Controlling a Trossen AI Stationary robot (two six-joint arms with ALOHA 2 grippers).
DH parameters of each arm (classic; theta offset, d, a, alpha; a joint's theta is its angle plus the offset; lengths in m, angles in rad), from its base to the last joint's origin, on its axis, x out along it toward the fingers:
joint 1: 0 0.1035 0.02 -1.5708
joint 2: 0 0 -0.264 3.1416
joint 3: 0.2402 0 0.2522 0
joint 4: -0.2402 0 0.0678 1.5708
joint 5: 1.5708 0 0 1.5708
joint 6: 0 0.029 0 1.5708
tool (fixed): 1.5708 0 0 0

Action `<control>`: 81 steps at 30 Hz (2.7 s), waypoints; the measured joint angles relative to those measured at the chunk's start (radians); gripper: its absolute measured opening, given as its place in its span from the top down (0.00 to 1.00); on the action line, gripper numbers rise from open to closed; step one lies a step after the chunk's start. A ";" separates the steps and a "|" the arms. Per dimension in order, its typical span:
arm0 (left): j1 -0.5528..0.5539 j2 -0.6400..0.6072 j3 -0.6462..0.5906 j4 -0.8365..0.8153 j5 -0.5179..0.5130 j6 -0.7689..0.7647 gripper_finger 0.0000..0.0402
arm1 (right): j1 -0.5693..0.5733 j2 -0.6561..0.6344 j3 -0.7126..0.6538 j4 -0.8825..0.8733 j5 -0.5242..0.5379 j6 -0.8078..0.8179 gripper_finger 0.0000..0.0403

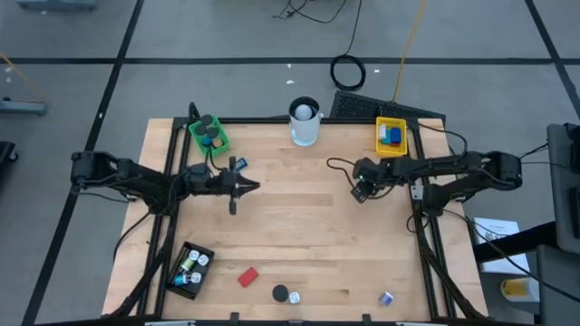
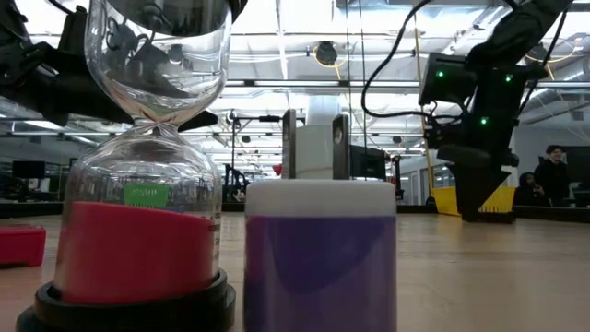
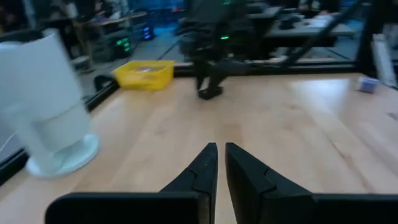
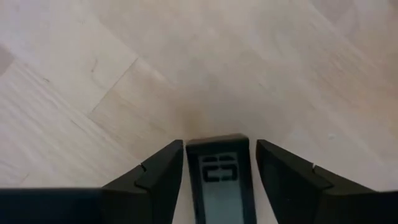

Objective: Pick & Place Office items
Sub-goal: Put the black digital clock into the yellow bin

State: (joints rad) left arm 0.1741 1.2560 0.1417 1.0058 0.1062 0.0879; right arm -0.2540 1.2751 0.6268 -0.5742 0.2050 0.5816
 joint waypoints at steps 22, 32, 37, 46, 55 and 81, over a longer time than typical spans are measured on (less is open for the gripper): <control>-0.045 0.001 0.000 -0.052 -0.054 -0.005 0.98 | 0.015 -0.050 0.017 -0.097 0.000 -0.052 0.26; -0.045 0.001 0.000 -0.071 -0.055 0.011 0.98 | 0.046 -0.055 -0.111 0.013 0.003 -0.012 0.33; -0.045 0.001 0.000 -0.069 -0.055 0.012 0.98 | 0.046 -0.062 -0.126 0.029 0.000 -0.010 0.44; -0.045 0.001 0.000 -0.068 -0.055 0.012 0.98 | 0.044 -0.178 -0.132 0.008 0.001 -0.020 0.65; -0.045 0.001 0.000 -0.067 -0.056 0.013 0.98 | -0.066 -0.286 -0.017 -0.059 0.084 -0.067 0.65; -0.045 0.001 0.000 -0.073 -0.056 0.013 0.98 | -0.707 0.007 0.124 0.076 0.099 -0.190 0.61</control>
State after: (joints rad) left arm 0.1294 1.2572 0.1413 0.9325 0.0498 0.1005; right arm -0.9611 1.2826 0.7508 -0.4981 0.3044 0.3912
